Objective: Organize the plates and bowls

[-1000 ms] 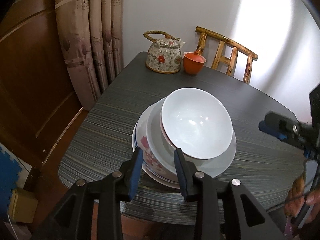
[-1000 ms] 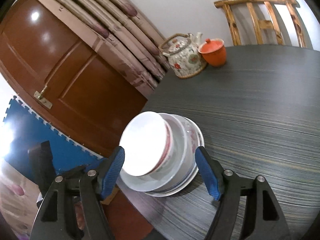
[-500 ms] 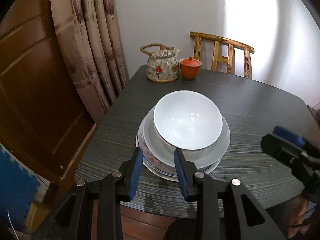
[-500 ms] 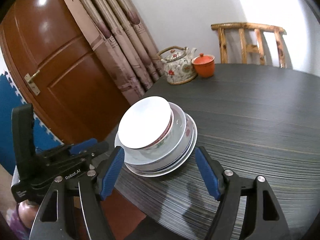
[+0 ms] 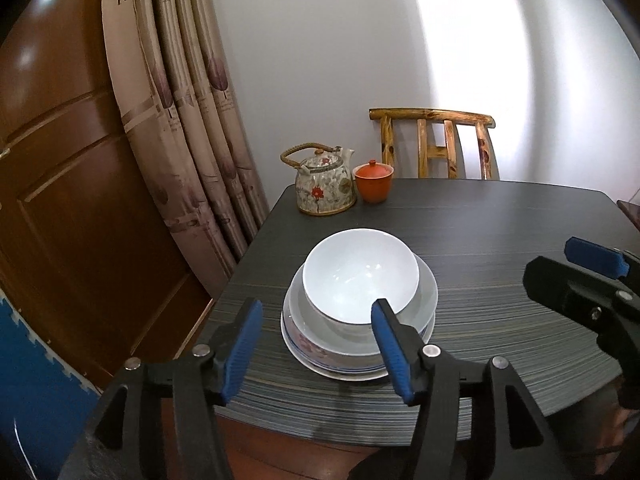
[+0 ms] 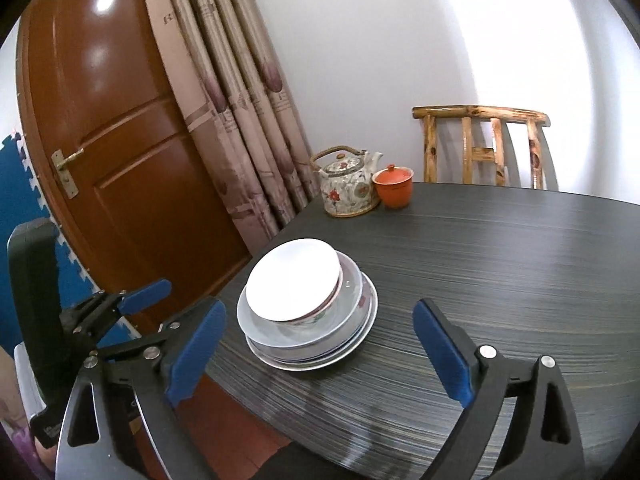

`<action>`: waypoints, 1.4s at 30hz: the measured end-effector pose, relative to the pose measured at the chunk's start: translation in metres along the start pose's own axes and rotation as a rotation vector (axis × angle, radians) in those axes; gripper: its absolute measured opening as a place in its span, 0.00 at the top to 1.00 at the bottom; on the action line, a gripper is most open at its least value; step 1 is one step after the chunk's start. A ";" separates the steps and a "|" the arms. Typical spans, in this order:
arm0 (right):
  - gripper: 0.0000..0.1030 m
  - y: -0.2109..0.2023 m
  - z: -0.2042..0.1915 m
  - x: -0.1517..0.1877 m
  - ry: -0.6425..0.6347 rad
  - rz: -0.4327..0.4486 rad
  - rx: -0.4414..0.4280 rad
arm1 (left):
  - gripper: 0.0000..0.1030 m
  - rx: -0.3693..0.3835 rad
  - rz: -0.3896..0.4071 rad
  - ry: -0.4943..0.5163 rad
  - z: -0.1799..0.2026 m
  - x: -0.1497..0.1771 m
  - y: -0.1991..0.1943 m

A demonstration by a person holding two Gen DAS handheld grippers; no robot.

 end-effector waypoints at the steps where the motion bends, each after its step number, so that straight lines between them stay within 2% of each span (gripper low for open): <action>1: 0.09 -0.002 0.000 0.000 0.003 0.003 0.001 | 0.44 0.001 -0.001 0.000 0.000 0.000 0.000; 8: 0.09 -0.011 0.002 0.002 -0.002 0.007 0.026 | 0.44 0.013 0.006 -0.024 -0.003 0.001 -0.005; 21: 0.06 -0.011 0.000 0.006 -0.008 -0.002 0.028 | 0.44 0.054 -0.025 -0.050 -0.005 0.004 0.002; 34: 0.04 -0.011 -0.002 0.008 -0.010 -0.015 0.030 | 0.44 0.064 -0.032 -0.066 -0.008 0.004 0.007; 42: 0.03 -0.014 -0.003 0.010 -0.014 -0.016 0.029 | 0.38 0.056 -0.027 -0.047 -0.003 0.006 0.006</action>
Point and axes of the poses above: each gripper's, at about its wrist camera, not at the fingertips, and y roughly the way its jaws point, z to its right, x to its underside, the point moved 1 cm from there along y, roughly the way its jaws point, and after that the axes turned 12 degrees about z, right-handed, at the moved point
